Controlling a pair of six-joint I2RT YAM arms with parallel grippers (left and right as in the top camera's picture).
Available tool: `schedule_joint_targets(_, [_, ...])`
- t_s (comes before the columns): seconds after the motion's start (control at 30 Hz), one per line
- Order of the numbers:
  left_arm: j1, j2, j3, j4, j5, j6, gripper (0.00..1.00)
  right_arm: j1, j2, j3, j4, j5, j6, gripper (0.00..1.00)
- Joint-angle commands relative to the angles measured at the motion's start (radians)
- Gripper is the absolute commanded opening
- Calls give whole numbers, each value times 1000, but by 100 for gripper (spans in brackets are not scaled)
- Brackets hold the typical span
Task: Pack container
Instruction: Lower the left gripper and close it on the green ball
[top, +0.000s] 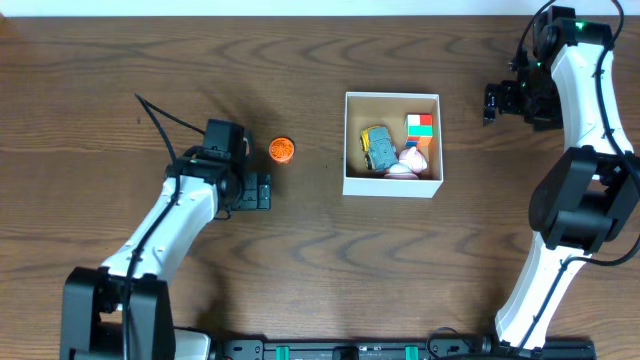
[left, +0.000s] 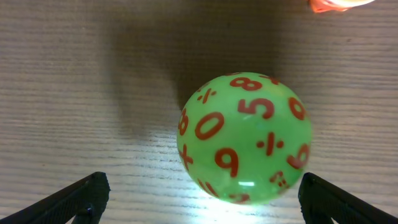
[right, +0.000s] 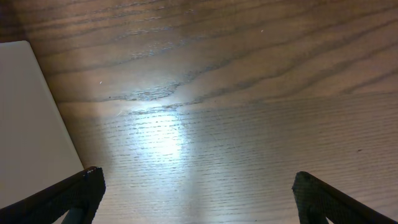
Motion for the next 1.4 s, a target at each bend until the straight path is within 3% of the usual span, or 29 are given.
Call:
schedule_joint_targets(0.0, [0,16,22,13,-26,-19,98,5,3,-3,0,0,-11,99])
schedule_joint_targets(1.37, [-2,91,16,65,45,33,98,5,3,-3,0,0,-11,99])
